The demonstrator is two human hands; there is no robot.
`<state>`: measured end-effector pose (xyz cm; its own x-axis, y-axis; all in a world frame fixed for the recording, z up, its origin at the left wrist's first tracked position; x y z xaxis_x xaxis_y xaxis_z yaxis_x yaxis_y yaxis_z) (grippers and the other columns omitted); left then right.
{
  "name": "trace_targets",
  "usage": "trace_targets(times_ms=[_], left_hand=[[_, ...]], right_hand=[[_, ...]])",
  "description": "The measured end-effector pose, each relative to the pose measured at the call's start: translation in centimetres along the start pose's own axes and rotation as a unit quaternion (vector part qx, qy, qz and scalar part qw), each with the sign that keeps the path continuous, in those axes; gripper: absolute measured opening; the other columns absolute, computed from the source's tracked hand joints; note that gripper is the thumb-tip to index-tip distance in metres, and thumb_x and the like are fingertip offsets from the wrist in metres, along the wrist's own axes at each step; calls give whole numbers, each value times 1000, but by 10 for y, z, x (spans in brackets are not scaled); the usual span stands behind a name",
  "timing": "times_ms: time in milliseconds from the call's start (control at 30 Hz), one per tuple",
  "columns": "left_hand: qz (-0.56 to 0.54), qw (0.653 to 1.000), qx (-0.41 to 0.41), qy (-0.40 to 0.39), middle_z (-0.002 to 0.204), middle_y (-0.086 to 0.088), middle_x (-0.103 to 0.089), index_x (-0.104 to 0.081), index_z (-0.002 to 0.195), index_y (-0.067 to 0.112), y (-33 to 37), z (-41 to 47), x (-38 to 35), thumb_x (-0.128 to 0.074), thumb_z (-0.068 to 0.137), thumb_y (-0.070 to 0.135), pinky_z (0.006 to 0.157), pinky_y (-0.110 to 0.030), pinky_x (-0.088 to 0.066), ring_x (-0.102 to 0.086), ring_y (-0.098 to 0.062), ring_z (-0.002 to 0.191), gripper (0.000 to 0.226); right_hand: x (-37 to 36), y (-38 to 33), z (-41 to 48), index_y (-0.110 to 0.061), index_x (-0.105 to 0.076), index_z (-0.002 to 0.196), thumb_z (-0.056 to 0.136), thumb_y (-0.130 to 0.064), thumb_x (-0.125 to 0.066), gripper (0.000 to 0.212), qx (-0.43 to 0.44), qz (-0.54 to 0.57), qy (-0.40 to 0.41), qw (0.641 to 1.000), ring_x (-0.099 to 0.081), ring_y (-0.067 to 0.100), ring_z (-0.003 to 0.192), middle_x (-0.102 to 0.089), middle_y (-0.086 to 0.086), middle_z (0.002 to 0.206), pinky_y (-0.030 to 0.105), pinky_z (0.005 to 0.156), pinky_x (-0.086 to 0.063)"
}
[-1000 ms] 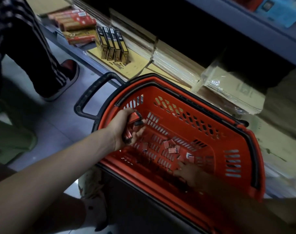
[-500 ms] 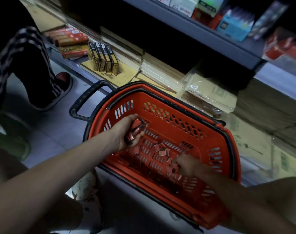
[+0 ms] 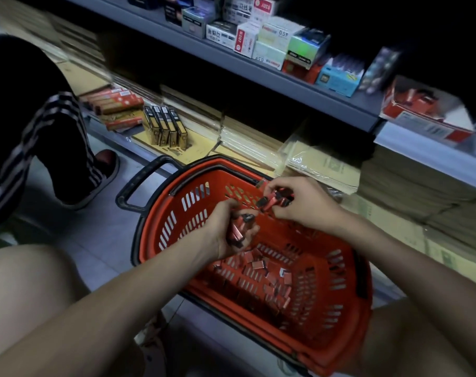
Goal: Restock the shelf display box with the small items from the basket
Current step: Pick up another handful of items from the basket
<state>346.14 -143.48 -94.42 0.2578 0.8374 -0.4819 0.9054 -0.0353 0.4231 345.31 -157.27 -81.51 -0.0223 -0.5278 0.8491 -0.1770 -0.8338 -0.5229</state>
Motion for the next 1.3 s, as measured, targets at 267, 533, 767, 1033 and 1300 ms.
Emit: trace_targets(times_ms=[267, 533, 767, 1033, 1300], left_hand=[[-81, 993, -8, -80, 89, -16, -72, -67, 104, 7, -1, 3, -25, -47, 96, 61, 77, -44, -57, -70, -29, 76, 58], [-114, 985, -53, -121, 89, -13, -73, -71, 92, 9, 29, 9, -44, -57, 93, 47, 70, -36, -61, -74, -25, 77, 40], [-141, 974, -68, -162, 84, -14, -66, -66, 81, 7, 43, 4, -69, -51, 83, 29, 71, -36, -60, -68, -26, 75, 27], [-172, 967, -52, -182, 101, -18, -70, -64, 105, 3, 46, -1, -83, -52, 89, 23, 78, -42, -62, -70, -29, 88, 28], [-198, 963, -59, -174, 107, -16, -67, -65, 108, 0, 50, -4, -86, -58, 88, 19, 87, -40, -60, -68, -27, 96, 29]], right_hand=[[-34, -37, -2, -35, -67, 106, 75, -9, -75, 41, 85, -4, -23, 996, -60, 6, 96, -62, -14, 105, 31, 82, -53], [-23, -38, 1, -30, -66, 118, 81, 6, -64, 52, 98, -22, 11, 995, -56, 8, 109, -58, -14, 118, 33, 90, -52], [2, -47, -4, -32, -63, 119, 81, 7, -52, 55, 124, -78, 34, 989, -49, 12, 117, -57, -14, 125, 37, 92, -50], [35, -34, -1, -33, -53, 101, 73, 16, -51, 57, 68, 105, 129, 984, -57, 14, 104, -55, -5, 108, 40, 84, -51], [49, -14, 2, -34, -67, 108, 76, 1, -75, 48, 2, 167, 198, 966, -65, 5, 105, -69, -15, 107, 32, 96, -55]])
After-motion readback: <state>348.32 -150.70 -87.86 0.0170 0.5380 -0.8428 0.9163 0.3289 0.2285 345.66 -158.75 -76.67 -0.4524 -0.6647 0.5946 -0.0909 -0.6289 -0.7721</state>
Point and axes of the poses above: each hand's wrist, its own z-axis towards the middle knuckle, its own x-axis out of the back of the hand, y = z × x, the point moved 10 cm from there along z, towards the middle knuckle
